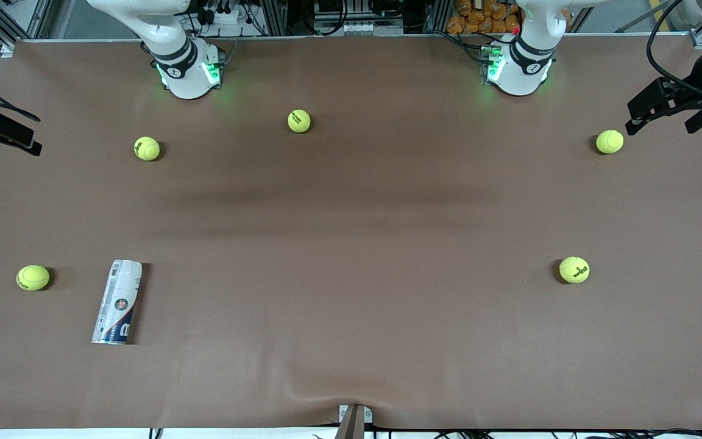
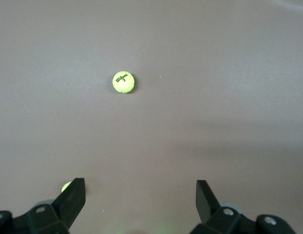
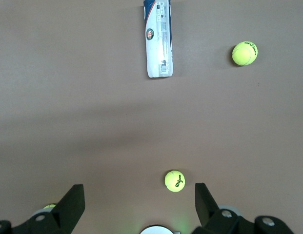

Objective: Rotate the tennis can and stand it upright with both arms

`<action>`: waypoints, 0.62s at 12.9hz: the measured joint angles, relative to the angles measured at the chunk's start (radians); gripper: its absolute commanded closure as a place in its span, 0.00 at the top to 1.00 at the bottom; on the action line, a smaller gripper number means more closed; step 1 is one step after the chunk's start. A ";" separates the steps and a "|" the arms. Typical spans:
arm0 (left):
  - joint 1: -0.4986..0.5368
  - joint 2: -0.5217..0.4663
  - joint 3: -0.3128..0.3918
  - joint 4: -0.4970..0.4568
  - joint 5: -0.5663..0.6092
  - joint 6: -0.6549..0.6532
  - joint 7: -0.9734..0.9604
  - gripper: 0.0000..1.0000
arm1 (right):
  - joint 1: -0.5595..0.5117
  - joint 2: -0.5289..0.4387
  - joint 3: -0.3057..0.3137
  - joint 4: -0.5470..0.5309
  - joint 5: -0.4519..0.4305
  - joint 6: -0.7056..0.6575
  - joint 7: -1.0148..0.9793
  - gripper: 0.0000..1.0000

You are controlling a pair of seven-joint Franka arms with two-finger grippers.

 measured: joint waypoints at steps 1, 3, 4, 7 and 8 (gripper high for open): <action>0.000 0.000 0.000 0.000 0.000 0.000 0.000 1.00 | 0.000 0.000 0.000 0.000 0.000 0.000 0.000 1.00; 0.001 0.000 0.001 0.000 0.000 0.000 0.000 1.00 | 0.000 0.000 0.000 0.000 0.000 -0.002 0.000 1.00; 0.001 0.000 0.001 0.000 0.000 0.000 0.000 1.00 | 0.000 0.000 0.000 -0.001 0.000 -0.004 0.000 1.00; 0.001 0.005 0.001 0.000 0.000 0.000 0.001 1.00 | 0.000 0.000 0.000 -0.002 0.000 -0.005 0.000 1.00; 0.001 0.006 0.001 0.000 0.000 0.000 0.001 1.00 | 0.000 0.000 0.000 -0.002 0.000 -0.005 0.000 1.00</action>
